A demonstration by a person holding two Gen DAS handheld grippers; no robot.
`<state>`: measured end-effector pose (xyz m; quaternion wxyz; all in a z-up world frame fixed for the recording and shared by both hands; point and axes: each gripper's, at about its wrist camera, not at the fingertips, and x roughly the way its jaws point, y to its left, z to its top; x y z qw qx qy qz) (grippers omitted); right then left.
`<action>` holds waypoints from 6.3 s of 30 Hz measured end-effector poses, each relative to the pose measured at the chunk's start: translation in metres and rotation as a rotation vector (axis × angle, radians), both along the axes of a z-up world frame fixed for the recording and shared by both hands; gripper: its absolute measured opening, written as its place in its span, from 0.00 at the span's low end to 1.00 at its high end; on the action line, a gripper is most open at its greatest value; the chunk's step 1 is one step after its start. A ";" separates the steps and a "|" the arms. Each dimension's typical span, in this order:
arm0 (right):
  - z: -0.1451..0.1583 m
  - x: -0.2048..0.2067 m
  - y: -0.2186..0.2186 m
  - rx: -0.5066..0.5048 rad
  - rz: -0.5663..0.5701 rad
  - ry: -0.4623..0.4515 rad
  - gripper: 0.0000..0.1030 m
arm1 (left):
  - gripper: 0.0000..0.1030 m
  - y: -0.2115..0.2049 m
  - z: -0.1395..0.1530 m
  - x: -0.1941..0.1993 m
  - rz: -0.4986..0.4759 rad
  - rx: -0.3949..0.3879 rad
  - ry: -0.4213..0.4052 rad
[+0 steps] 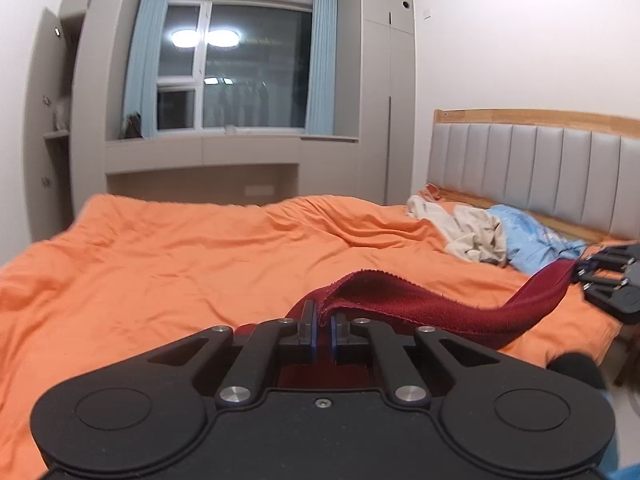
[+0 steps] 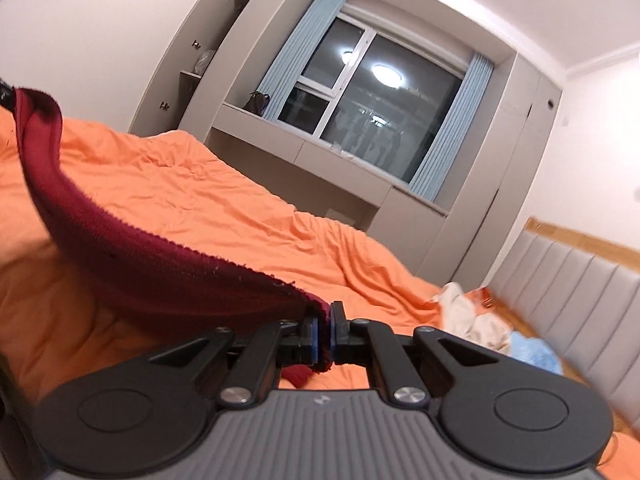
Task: Fold small clothes
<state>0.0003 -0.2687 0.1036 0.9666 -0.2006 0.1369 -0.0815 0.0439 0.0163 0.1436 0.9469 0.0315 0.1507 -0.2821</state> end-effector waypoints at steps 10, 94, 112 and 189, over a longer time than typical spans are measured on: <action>0.013 0.140 -0.055 0.045 -0.014 0.103 0.06 | 0.06 -0.042 0.016 0.149 0.047 0.106 0.035; -0.107 0.166 -0.100 0.742 -0.203 0.324 0.16 | 0.21 -0.006 -0.143 0.240 0.283 0.003 0.540; -0.112 0.286 -0.137 0.624 -0.202 0.327 0.62 | 0.86 -0.077 -0.156 0.381 0.272 0.255 0.503; -0.154 0.332 -0.196 1.001 -0.180 0.355 0.03 | 0.07 -0.043 -0.191 0.413 0.350 0.001 0.601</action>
